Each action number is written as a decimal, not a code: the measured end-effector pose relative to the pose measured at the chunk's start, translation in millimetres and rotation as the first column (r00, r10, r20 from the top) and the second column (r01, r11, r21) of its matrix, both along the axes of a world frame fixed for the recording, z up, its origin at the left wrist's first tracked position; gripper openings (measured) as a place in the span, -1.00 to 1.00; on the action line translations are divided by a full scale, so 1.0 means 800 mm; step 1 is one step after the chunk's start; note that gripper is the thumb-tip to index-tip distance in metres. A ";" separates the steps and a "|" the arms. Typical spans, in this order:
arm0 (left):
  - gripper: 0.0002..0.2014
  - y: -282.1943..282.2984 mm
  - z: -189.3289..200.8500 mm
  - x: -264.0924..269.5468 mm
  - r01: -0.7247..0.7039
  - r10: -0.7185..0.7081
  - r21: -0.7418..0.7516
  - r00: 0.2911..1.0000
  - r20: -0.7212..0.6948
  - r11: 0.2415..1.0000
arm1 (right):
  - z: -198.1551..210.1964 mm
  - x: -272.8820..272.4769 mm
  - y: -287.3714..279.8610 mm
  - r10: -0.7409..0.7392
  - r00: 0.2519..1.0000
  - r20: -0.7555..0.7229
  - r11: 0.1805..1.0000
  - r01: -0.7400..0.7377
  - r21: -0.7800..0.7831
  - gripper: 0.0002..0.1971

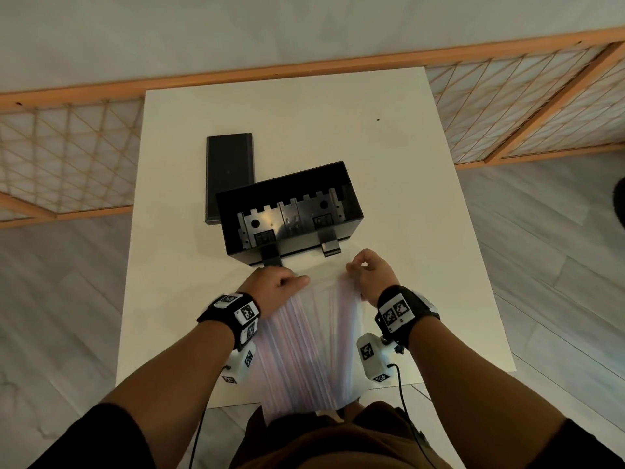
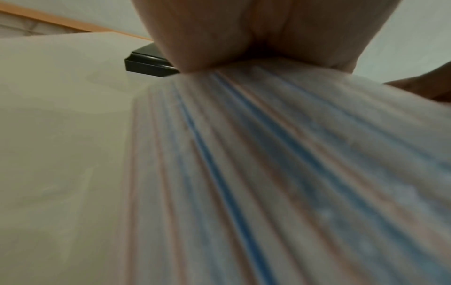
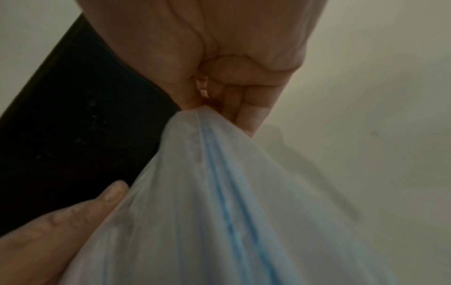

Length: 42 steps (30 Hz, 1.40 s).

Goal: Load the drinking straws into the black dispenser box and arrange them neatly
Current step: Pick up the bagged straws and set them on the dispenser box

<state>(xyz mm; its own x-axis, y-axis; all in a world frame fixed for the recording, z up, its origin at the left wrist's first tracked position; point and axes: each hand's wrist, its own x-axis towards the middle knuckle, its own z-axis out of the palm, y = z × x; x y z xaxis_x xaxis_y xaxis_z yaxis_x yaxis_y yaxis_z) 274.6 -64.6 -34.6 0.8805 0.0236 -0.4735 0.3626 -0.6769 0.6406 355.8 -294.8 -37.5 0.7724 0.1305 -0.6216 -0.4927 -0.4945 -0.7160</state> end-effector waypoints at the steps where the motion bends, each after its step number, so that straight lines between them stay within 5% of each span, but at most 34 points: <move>1: -0.47 0.005 0.000 -0.003 -0.018 0.018 -0.007 1.000 -0.006 1.000 | 0.001 0.000 0.001 -0.002 1.000 0.005 1.000 0.001 0.007 -0.80; 11: -0.42 0.029 0.022 -0.040 0.012 -0.014 -0.018 0.996 -0.090 1.000 | 0.014 -0.003 0.000 -0.005 0.996 0.084 0.998 -0.001 0.063 -0.78; 16: -0.44 0.018 0.032 -0.047 -0.187 0.172 -0.069 0.969 -0.180 0.980 | 0.033 -0.007 0.008 0.046 0.992 0.114 0.998 -0.051 0.042 -0.83; 19: -0.39 0.006 0.054 -0.040 -0.180 0.177 -0.034 0.981 -0.080 0.983 | 0.071 -0.012 0.013 0.135 0.974 0.180 0.988 -0.145 0.047 -0.83; 22: -0.39 -0.006 0.092 -0.032 -0.087 0.087 -0.017 0.996 0.014 0.996 | 0.105 -0.020 0.013 0.223 0.970 0.100 0.933 -0.242 0.266 -0.69; 25: -0.33 -0.009 0.126 -0.032 -0.006 0.006 0.001 0.994 0.113 1.000 | 0.119 -0.023 0.013 0.431 0.879 0.202 0.890 -0.452 0.066 -0.41; 29: -0.48 0.011 0.153 -0.045 0.116 -0.134 0.100 0.970 0.204 0.988 | 0.146 -0.014 0.002 0.474 0.808 0.350 0.878 -0.462 -0.122 -0.96; 34: -0.52 0.028 0.154 -0.069 0.221 -0.256 0.153 0.929 0.267 0.963 | 0.151 -0.004 -0.014 0.499 0.770 0.398 0.863 -0.484 -0.146 -0.91; 38: -0.55 0.042 0.137 -0.095 0.273 -0.325 0.232 0.917 0.231 0.934 | 0.142 -0.002 -0.027 0.420 0.812 0.405 0.906 -0.404 -0.128 -0.95; 42: -0.39 0.044 0.136 -0.115 0.063 -0.081 0.092 0.974 0.211 0.994 | 0.147 -0.011 -0.031 0.449 0.790 0.416 0.892 -0.422 -0.163 -0.95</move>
